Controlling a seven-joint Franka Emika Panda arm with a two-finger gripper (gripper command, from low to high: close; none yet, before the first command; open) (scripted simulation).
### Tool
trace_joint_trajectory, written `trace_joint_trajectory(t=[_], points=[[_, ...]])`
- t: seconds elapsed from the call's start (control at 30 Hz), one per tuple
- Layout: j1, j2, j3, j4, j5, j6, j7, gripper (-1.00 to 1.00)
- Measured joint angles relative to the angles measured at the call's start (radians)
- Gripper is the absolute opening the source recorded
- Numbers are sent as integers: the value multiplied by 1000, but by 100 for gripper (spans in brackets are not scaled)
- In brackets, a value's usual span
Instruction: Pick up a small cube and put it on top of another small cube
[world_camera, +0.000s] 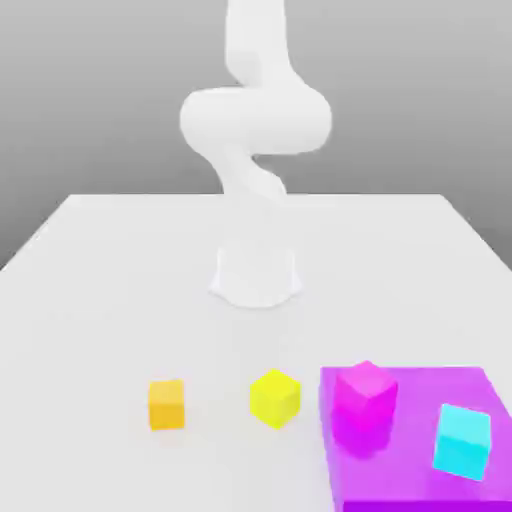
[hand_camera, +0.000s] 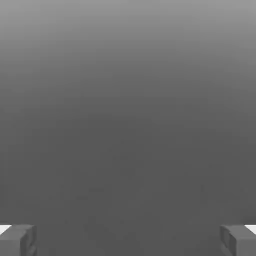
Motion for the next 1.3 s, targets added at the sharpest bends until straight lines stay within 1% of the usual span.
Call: trace_joint_trajectory(t=[0.4,0.63,0.67,0.73,0.83,0.9,0.93,1.1,1.13,1.2,1.3], points=[[14,451,-195,-285,29,305,-284,0],[-25,707,-263,-448,44,478,-445,0],[-36,742,-264,-462,52,503,-466,0],[-53,811,-236,-463,101,554,-514,0],[-121,911,-147,-445,193,632,-587,0],[-184,978,-73,-432,236,685,-619,0],[-214,1007,-40,-426,250,709,-630,-100],[-214,1007,-40,-426,248,707,-628,-100],[-229,1022,-23,-424,254,720,-633,-100],[-204,991,-53,-430,238,696,-621,-100],[-150,901,-128,-449,153,625,-557,-100]])
